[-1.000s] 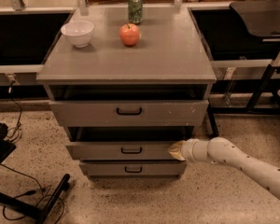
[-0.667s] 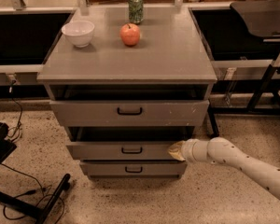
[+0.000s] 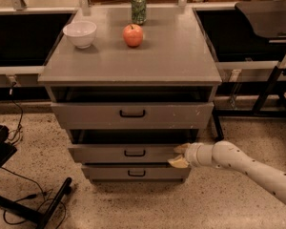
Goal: Close middle drawer
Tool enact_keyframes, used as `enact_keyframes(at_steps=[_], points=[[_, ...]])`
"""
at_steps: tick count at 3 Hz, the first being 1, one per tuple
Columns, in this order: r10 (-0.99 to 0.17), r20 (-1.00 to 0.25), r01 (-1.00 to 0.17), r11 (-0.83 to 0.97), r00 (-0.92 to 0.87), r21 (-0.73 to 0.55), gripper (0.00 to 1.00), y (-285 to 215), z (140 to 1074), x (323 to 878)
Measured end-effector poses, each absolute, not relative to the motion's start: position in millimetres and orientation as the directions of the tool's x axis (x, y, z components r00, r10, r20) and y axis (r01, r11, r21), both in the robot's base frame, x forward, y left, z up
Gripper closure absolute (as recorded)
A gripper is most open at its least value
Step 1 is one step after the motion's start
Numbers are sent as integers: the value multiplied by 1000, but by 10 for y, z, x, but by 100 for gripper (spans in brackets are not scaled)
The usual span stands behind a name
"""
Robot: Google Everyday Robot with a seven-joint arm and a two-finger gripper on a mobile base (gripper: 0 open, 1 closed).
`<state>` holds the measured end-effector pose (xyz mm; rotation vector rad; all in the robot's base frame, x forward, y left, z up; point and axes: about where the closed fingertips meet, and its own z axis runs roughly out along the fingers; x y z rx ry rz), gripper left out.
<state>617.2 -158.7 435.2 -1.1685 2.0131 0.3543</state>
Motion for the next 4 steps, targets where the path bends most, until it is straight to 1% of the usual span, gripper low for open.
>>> enact_keyframes(at_steps=[1, 2, 3, 4], points=[[-617, -733, -831, 541, -286, -132, 0, -1586, 4352, 6172], [-617, -733, -831, 541, -286, -132, 19, -1587, 4352, 6169], [-617, -733, -831, 541, -286, -132, 42, -1589, 4352, 6149], [-662, -700, -852, 502, -268, -149, 66, -1580, 4512, 5833]])
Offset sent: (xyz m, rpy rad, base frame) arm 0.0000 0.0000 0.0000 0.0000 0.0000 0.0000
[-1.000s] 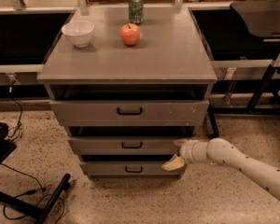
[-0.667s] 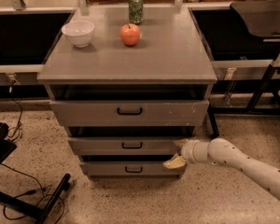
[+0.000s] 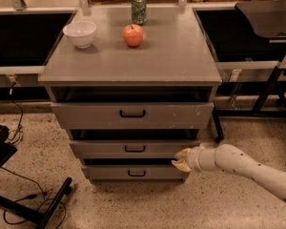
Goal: Close middle drawer
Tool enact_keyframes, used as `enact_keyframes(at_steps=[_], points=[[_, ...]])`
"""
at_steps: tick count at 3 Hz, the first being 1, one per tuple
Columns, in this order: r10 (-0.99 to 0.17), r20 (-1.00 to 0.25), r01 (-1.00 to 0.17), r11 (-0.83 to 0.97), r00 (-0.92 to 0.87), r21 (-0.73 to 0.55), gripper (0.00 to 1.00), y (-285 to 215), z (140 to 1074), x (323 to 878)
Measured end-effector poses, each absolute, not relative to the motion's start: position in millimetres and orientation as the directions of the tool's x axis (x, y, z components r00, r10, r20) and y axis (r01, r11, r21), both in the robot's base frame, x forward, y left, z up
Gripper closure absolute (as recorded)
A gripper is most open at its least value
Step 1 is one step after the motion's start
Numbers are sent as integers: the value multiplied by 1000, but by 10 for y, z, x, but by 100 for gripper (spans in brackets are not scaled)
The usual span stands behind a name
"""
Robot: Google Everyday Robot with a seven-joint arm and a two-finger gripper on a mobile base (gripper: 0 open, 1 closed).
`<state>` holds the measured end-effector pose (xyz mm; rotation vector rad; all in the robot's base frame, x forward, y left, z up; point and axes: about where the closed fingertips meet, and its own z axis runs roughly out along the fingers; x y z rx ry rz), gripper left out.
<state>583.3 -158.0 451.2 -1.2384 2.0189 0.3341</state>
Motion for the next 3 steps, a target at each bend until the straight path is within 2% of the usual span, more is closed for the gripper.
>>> enact_keyframes(at_steps=[1, 2, 3], points=[[-763, -588, -891, 429, -268, -150, 89, -1646, 4775, 5218], [-852, -429, -935, 351, -300, -44, 100, -1588, 4961, 4390], [-916, -234, -945, 324, -326, 49, 100, -1602, 5243, 3638]])
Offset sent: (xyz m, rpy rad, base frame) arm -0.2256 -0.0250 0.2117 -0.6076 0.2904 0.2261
